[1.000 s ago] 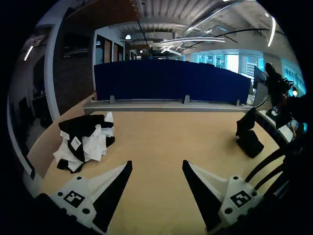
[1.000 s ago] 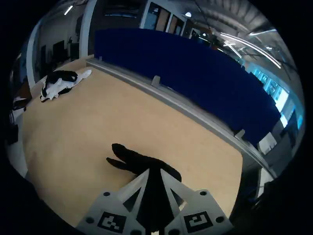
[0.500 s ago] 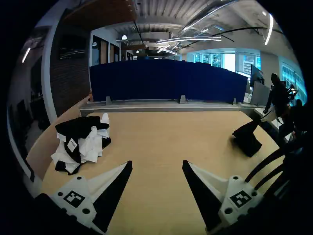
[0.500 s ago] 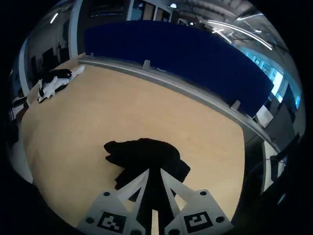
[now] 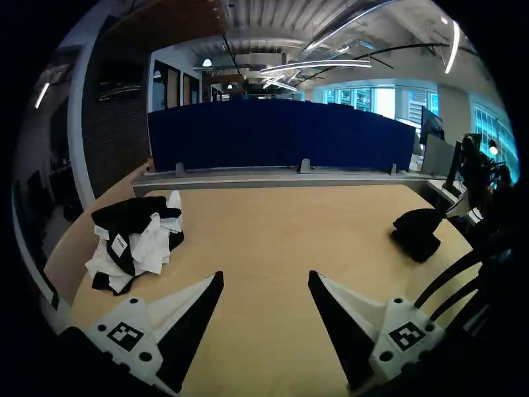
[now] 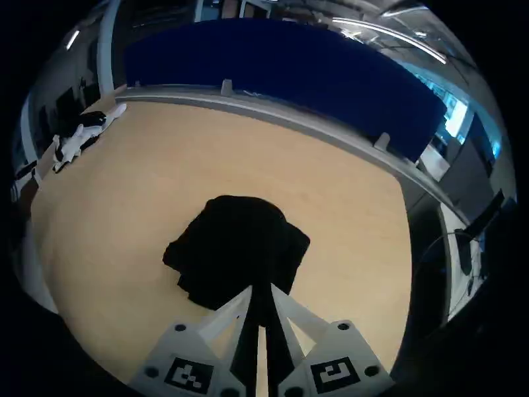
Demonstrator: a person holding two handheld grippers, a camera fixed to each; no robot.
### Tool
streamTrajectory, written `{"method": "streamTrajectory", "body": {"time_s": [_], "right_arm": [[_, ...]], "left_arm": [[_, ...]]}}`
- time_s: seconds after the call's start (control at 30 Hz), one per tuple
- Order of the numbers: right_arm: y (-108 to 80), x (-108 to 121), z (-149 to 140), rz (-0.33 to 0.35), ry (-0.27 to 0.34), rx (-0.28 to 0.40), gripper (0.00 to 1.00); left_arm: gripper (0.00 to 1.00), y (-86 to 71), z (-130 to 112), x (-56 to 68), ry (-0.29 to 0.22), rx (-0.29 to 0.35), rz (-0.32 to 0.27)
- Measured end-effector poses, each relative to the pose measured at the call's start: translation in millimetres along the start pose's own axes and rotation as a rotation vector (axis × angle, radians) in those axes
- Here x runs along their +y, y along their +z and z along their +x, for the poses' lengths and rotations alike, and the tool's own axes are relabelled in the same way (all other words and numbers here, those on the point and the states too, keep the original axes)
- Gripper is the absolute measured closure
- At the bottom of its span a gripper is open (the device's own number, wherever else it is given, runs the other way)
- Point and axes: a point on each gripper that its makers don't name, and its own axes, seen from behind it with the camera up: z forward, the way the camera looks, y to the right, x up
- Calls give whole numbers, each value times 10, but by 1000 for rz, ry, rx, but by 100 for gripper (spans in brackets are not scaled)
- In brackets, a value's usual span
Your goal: Fold towel
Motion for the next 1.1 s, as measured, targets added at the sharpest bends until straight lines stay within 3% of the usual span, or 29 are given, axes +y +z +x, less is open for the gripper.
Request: {"method": "streamTrajectory", "body": {"time_s": [0.4, 0.6, 0.8, 0.9, 1.03, 1.1], "right_arm": [[296, 54, -715, -41, 135, -119, 96], [422, 84, -829, -57, 203, -131, 96], [439, 80, -814, -63, 211, -123, 94], [404, 74, -820, -67, 208, -119, 84], [323, 48, -813, -71, 201, -100, 55], [274, 35, -803, -74, 198, -87, 49]], "left_arm": [[5, -15, -20, 43, 16, -10, 0], [5, -7, -13, 82, 27, -12, -4], [5, 16, -3, 129, 33, -14, -10], [5, 25, -1, 133, 31, -14, -11], [5, 37, 13, 125, 30, -14, -12], [5, 45, 22, 119, 31, -14, -12]]}}
